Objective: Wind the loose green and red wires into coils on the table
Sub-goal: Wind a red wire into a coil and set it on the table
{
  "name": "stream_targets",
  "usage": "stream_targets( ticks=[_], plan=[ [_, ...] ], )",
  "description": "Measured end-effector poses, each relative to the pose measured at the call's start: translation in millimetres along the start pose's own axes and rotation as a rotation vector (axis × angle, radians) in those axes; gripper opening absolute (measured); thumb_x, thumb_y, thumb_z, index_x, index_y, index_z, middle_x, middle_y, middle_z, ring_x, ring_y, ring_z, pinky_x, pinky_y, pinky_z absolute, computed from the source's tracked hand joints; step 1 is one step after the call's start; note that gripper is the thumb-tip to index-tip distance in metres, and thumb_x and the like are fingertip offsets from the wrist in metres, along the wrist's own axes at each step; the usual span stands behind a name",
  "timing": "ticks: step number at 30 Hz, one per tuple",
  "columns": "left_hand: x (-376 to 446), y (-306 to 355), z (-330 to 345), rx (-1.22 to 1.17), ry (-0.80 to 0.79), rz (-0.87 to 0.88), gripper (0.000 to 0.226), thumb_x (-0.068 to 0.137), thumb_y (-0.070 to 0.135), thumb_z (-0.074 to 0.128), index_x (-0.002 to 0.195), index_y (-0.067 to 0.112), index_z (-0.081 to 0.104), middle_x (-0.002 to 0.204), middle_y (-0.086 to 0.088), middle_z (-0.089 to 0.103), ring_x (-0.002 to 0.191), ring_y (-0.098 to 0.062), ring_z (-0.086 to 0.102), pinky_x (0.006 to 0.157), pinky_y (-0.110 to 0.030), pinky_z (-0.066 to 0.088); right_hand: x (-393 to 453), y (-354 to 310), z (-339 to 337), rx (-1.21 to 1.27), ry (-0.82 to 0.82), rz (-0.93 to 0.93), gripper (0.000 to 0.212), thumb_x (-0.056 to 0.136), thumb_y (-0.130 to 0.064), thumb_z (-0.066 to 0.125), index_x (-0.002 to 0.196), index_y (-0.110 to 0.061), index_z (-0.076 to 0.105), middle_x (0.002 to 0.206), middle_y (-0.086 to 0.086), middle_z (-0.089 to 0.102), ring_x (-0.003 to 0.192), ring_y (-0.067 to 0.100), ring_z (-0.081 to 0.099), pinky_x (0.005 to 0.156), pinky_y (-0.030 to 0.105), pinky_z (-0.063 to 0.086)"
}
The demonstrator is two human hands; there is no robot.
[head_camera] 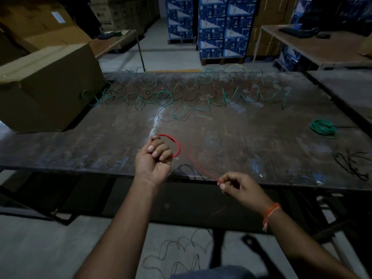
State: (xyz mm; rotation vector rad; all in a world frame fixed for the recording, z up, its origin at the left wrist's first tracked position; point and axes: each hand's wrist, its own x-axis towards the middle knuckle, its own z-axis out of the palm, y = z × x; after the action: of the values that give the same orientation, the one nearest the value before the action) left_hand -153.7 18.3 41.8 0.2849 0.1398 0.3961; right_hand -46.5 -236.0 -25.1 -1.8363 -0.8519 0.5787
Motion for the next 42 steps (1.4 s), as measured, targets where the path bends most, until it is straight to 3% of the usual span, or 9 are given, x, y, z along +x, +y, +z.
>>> stream_targets(
  ticks=[4,9,13,19,23,27,33,39,42],
  plan=[
    [5,-14,2,0.335,0.128,0.106,0.016,0.1,0.02,0.043,0.088,0.014,0.053,0.06,0.007,0.049,0.048,-0.003,0.045,0.045,-0.012,0.038,-5,-38,-6,-0.239,-0.016,-0.267,0.008,0.096,-0.017,0.067,0.098,-0.02,0.073,0.088,-0.007,0.07,0.086,0.005,0.066,0.079,0.025,0.052],
    [-2,-49,3,0.936,0.034,0.114,0.03,0.108,0.023,0.035,0.096,0.007,0.057,0.073,-0.01,0.072,0.06,-0.019,0.068,0.056,-0.025,0.054,5,-94,-1,-0.355,0.012,-0.552,0.012,0.095,-0.015,0.067,0.103,-0.014,0.077,0.081,-0.016,0.059,0.08,-0.003,0.059,0.072,0.014,0.041],
    [-13,-62,6,1.096,-0.047,-0.022,0.034,0.107,0.023,0.038,0.093,0.0,0.059,0.064,-0.01,0.062,0.05,-0.017,0.059,0.049,-0.023,0.046,22,-106,-6,-0.352,0.12,-0.563,0.012,0.093,-0.013,0.068,0.101,-0.015,0.077,0.082,-0.003,0.065,0.081,0.008,0.063,0.072,0.026,0.049],
    [-20,-55,11,0.748,-0.095,-0.219,0.023,0.099,0.014,0.037,0.083,0.007,0.053,0.045,0.005,0.03,0.033,-0.004,0.022,0.037,-0.014,0.021,37,-102,-19,-0.26,0.256,-0.436,0.007,0.089,-0.01,0.074,0.091,-0.016,0.074,0.085,-0.005,0.067,0.082,0.008,0.063,0.073,0.023,0.051],
    [-22,-56,11,0.384,-0.147,-0.364,0.025,0.099,0.022,0.036,0.084,0.009,0.052,0.043,0.012,0.031,0.034,-0.001,0.021,0.039,-0.017,0.015,42,-88,-4,-0.101,0.257,-0.288,0.006,0.095,-0.015,0.066,0.09,-0.014,0.062,0.082,-0.001,0.063,0.076,0.011,0.061,0.071,0.034,0.052],
    [-24,-62,12,0.259,-0.213,-0.4,0.027,0.1,0.022,0.037,0.086,0.01,0.057,0.045,0.011,0.037,0.04,-0.004,0.019,0.042,-0.016,0.018,36,-81,15,-0.03,0.305,-0.215,0.008,0.103,-0.018,0.055,0.1,-0.01,0.056,0.078,-0.002,0.064,0.067,-0.002,0.062,0.061,0.012,0.045],
    [-26,-62,15,0.183,-0.183,-0.402,0.032,0.101,0.02,0.034,0.084,0.009,0.059,0.046,0.01,0.041,0.037,-0.002,0.037,0.042,-0.015,0.024,40,-62,17,-0.413,0.324,-0.415,0.033,0.102,-0.03,0.039,0.116,-0.016,0.066,0.095,0.005,0.066,0.083,0.017,0.062,0.072,0.031,0.05],
    [-26,-62,5,0.176,-0.196,-0.449,0.026,0.102,0.022,0.038,0.087,0.01,0.056,0.048,0.011,0.031,0.042,-0.003,0.022,0.044,-0.018,0.02,42,-55,12,-0.497,0.167,-0.426,0.037,0.102,-0.03,0.037,0.121,-0.012,0.064,0.102,0.009,0.066,0.089,0.02,0.061,0.077,0.03,0.046],
    [-25,-56,3,0.088,-0.157,-0.392,0.034,0.105,0.022,0.031,0.083,0.011,0.056,0.048,0.009,0.029,0.043,-0.003,0.021,0.045,-0.018,0.02,39,-50,-1,-0.224,-0.007,-0.231,0.036,0.108,-0.034,0.039,0.114,-0.01,0.065,0.086,0.007,0.069,0.075,0.017,0.064,0.071,0.031,0.049]
  ],
)
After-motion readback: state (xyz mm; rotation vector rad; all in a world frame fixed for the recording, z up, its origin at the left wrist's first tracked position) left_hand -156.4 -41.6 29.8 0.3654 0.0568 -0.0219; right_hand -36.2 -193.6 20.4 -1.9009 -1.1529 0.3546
